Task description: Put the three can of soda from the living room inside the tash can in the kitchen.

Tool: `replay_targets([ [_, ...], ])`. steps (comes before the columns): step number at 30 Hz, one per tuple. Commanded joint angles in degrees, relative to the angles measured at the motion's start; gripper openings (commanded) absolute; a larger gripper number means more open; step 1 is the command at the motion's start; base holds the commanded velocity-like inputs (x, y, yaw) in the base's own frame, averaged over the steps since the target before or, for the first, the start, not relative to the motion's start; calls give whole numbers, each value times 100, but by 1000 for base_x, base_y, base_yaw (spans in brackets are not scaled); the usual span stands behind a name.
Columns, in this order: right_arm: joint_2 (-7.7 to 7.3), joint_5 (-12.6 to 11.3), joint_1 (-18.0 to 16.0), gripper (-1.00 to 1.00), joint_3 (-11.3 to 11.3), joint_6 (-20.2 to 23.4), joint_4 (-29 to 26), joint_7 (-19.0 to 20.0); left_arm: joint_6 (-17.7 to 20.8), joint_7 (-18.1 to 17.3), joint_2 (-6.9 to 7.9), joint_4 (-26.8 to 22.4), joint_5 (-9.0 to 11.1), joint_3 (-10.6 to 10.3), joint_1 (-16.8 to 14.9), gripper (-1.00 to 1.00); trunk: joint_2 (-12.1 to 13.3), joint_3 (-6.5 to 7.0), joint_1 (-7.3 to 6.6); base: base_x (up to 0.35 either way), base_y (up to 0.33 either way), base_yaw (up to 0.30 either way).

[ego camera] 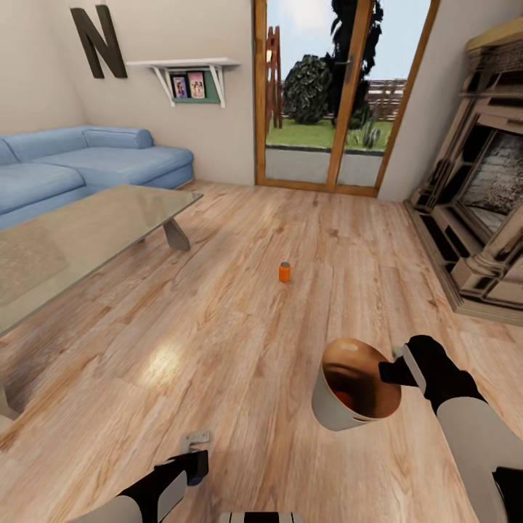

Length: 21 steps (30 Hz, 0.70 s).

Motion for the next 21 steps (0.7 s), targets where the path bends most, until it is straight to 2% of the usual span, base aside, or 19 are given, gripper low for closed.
replay_targets([
  [1,2,-121,-1,-100,-3,1,0,25,2,-6,0,-7,4,1,0,-100,2,23,-3,0,0,0],
  [10,29,-91,-1,-100,17,1,19,17,152,-22,24,-60,31,6,0,-100,14,223,-26,0,0,0],
  [13,38,-74,-1,-100,30,1,30,4,550,-18,30,-114,28,14,0,-100,18,289,-34,0,0,0],
  [16,40,-68,-1,-100,32,1,32,-3,736,-17,31,-276,36,21,0,-100,22,355,-41,0,0,0],
  [21,47,-61,-1,-100,35,1,41,-18,1345,-17,33,-966,42,36,0,-100,28,466,-54,0,0,0],
])
